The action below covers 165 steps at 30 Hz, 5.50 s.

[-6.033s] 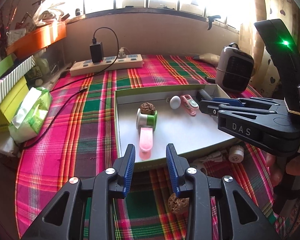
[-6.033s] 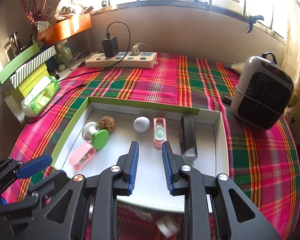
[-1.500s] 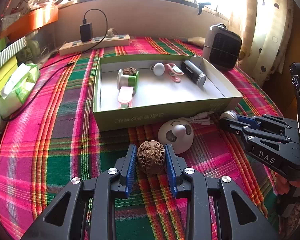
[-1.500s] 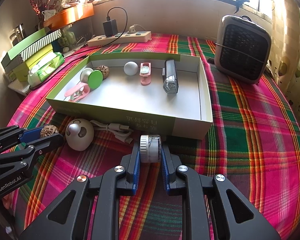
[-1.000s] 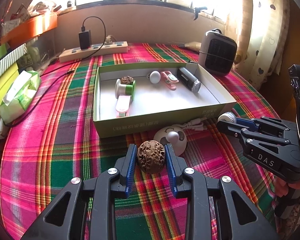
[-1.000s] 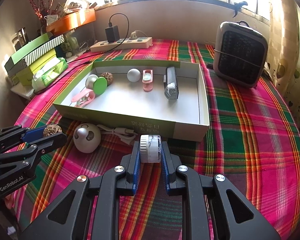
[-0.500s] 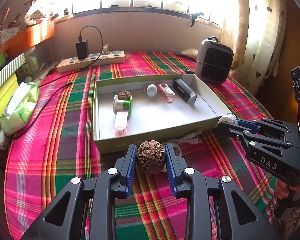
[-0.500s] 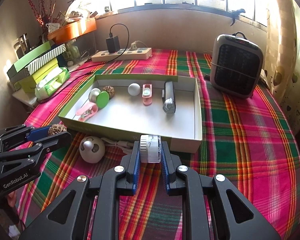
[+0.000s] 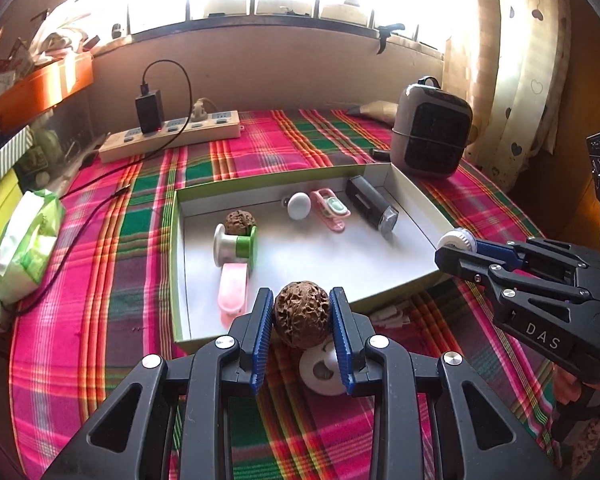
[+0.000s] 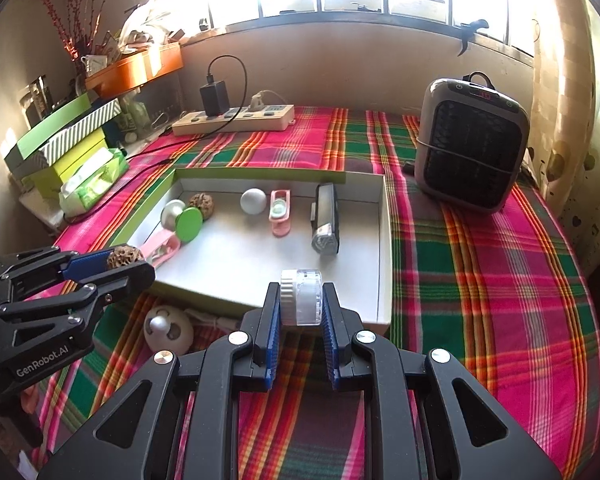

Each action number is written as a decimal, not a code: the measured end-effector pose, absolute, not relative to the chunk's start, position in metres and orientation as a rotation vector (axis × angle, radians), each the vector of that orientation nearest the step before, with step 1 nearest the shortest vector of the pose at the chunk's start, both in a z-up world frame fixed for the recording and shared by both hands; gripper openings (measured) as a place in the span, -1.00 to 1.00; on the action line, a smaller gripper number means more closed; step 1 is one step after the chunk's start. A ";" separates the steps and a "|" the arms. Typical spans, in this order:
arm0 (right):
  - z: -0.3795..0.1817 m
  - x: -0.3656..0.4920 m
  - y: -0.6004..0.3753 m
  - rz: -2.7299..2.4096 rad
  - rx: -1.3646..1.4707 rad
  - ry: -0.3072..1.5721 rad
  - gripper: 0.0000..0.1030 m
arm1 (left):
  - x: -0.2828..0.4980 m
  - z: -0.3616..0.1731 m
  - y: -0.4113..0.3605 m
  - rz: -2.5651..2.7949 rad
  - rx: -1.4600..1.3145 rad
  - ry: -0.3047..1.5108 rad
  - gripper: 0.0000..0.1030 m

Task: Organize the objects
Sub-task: 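Carry walnut with left tool while right tool carries white container over box, then open left tool releasing walnut into box while right tool releases container there, then move left tool to white round toy while right tool moves to white cable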

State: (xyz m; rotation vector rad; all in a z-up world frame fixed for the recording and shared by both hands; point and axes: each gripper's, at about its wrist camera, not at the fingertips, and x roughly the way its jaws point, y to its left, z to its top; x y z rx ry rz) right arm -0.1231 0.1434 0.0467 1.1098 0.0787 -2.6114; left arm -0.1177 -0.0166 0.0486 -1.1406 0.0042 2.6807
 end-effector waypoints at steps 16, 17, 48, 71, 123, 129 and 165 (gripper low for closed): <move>0.034 -0.161 0.143 -2.592 1.170 0.100 -0.61 | -0.160 0.035 -0.013 2.661 -1.194 0.013 -0.48; 0.033 -0.162 0.143 -2.593 1.176 0.104 -0.61 | -0.162 0.035 -0.013 2.661 -1.197 0.015 -0.48; 0.015 -0.181 0.137 -2.608 1.233 0.184 -0.61 | -0.189 0.014 -0.003 2.637 -1.271 0.055 -0.48; 0.016 -0.181 0.136 -2.616 1.235 0.194 -0.61 | -0.190 0.012 -0.003 2.631 -1.276 0.045 -0.47; 0.047 -0.096 0.137 -2.645 1.094 0.132 -0.31 | -0.093 0.047 -0.022 2.730 -1.147 -0.008 -0.32; 0.038 -0.085 0.139 -2.627 1.116 0.116 -0.31 | -0.080 0.037 -0.028 2.682 -1.168 -0.081 -0.24; 0.018 -0.085 0.144 -2.584 1.194 0.099 -0.29 | -0.112 0.012 -0.022 2.560 -1.302 -0.236 -0.25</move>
